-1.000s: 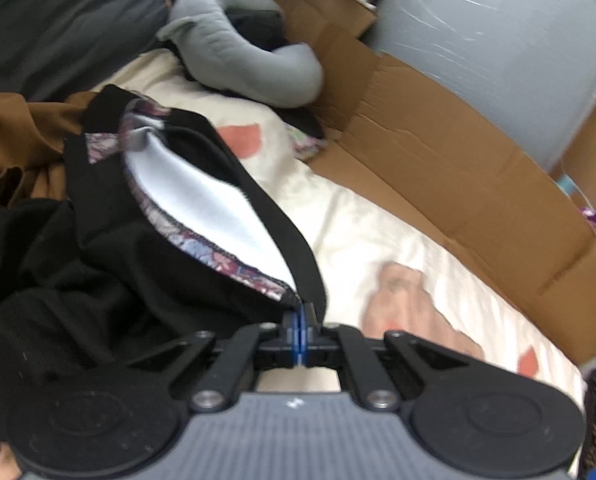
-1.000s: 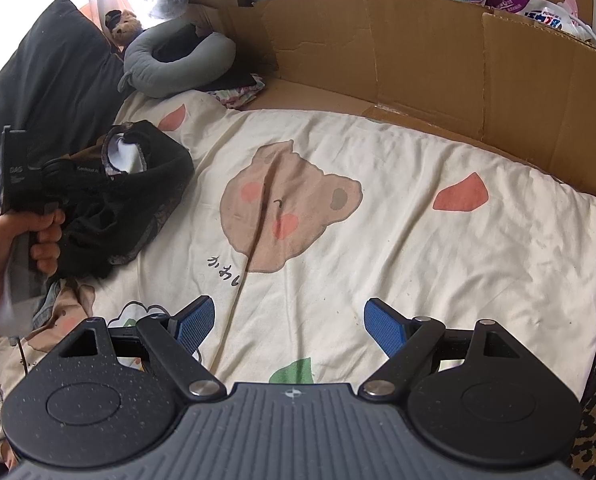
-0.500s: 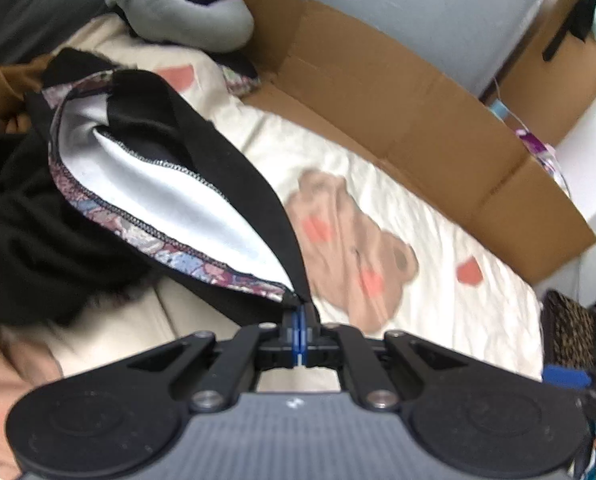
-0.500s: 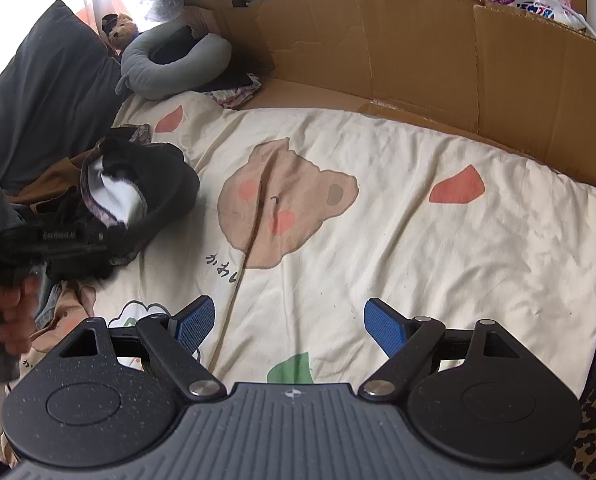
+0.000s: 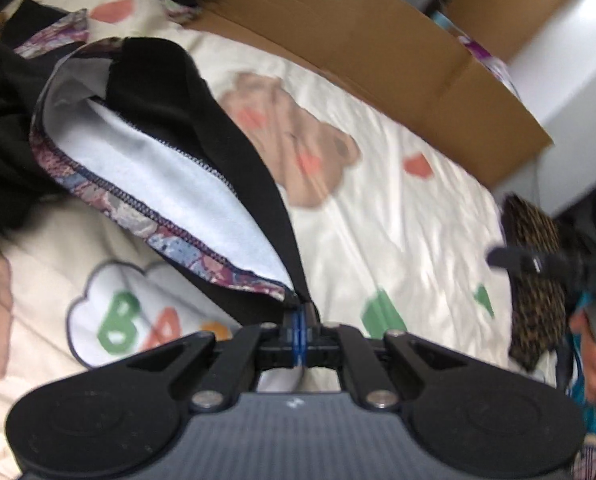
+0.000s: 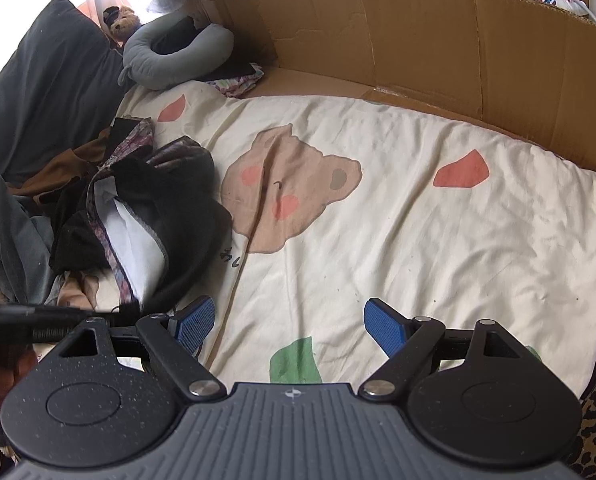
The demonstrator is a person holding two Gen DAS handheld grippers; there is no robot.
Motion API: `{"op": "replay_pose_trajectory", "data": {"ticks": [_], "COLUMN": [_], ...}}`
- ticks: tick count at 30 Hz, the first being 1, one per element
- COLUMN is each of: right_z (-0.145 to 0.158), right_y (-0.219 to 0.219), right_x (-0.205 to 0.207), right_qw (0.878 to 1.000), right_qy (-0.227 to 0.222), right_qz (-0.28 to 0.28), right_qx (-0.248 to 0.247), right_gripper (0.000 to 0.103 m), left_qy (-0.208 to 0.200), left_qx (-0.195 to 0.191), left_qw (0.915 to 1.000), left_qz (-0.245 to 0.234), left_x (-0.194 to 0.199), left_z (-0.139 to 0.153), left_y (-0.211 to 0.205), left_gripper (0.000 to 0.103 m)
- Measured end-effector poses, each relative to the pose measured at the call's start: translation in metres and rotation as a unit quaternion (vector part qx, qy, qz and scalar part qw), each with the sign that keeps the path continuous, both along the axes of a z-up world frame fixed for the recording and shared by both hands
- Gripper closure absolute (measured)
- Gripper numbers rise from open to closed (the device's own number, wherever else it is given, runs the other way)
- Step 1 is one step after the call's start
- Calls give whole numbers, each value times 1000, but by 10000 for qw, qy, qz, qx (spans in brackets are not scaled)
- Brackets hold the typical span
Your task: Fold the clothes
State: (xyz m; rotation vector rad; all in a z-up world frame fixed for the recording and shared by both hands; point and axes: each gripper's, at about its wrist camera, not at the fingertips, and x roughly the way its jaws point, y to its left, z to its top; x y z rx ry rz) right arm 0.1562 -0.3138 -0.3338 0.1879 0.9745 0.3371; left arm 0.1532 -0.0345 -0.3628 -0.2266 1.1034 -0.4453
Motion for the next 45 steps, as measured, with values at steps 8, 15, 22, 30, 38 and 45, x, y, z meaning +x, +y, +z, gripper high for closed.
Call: {"op": "replay_pose_trajectory", "data": {"ticks": [8,15,22,30,38,45], "right_z": [-5,-7,-7,-7,-8,-11], "right_y": [-2,-4,-3,4,9,12], "right_x": [-3,-5,-6,-6,-8,-9], "right_qw": [10000,9999,9999,9998,9996,9994], "right_qy": [72,128,117,110,124,156], "right_qz": [-3,3,18,101,185,272], "right_qx": [-10,-5,-33,-121,-173,-173], "right_gripper": [17,17,17,17,17,17], "left_qy": [335,-30,-553,-1292,-1864,-1921], "left_qx": [127,241,643,956,1341,1845], "left_qw": [9980,9988,9964,9868,9733,9632], "left_qz": [-518,-418,-73,201,-8,-352], "left_x": [-25,-18,6,38,63,79], "left_z": [-14,14,31,55,60,33], "left_y": [-9,11,22,36,39,42], "left_gripper": [101,69,62,55,55,56]}}
